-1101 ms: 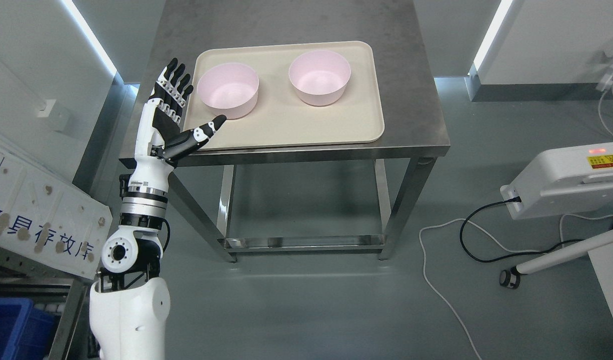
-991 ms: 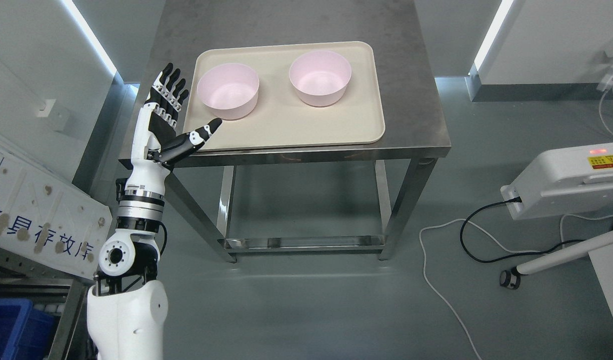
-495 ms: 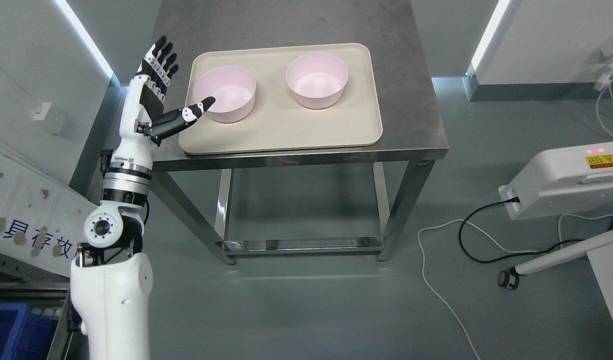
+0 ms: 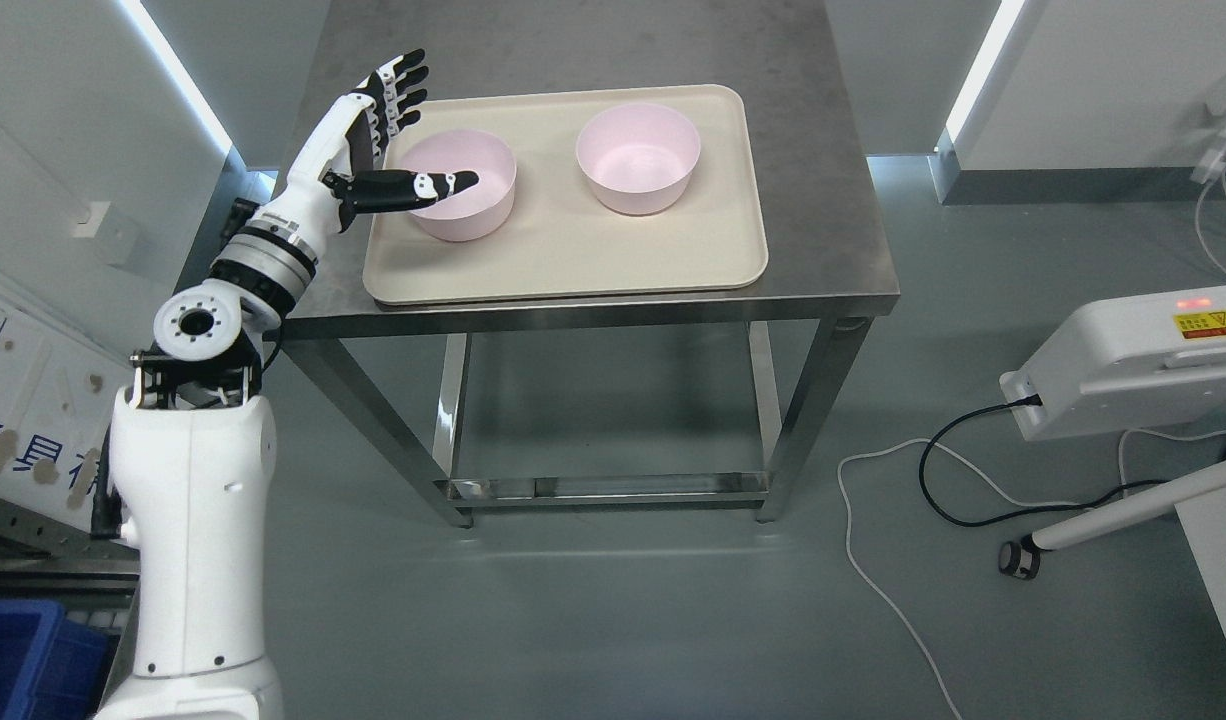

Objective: Stack pink IKEA bowls on left shelf middle
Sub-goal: 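Reach the left hand to the pink bowl farther from the tray's center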

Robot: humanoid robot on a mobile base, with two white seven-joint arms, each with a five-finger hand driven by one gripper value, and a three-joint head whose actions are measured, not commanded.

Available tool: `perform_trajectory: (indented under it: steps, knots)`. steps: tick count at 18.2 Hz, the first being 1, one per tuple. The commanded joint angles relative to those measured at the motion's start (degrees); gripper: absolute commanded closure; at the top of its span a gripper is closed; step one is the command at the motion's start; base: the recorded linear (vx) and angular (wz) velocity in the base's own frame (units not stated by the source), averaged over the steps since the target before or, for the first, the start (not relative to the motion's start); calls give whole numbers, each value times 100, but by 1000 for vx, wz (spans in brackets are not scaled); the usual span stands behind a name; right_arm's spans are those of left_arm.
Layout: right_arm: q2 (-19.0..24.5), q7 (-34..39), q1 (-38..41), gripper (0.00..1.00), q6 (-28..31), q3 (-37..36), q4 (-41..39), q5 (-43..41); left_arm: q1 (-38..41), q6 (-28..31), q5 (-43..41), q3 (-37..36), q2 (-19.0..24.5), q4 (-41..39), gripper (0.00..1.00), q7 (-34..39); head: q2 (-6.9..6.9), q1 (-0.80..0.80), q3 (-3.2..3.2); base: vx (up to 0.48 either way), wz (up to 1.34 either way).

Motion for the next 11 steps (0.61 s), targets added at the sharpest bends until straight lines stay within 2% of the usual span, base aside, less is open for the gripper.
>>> perform_trajectory:
  steps: [1,11]
  knots:
    - [-100,31,0,0,-22,0,0,0,-1038,219,-809,-805,-170,1772,5,-35,0,0,0,0,0]
    - [-100,31,0,0,-22,0,0,0,-880,193,-1970,-945,-13,1949,22,-17,0,0,0,0,0]
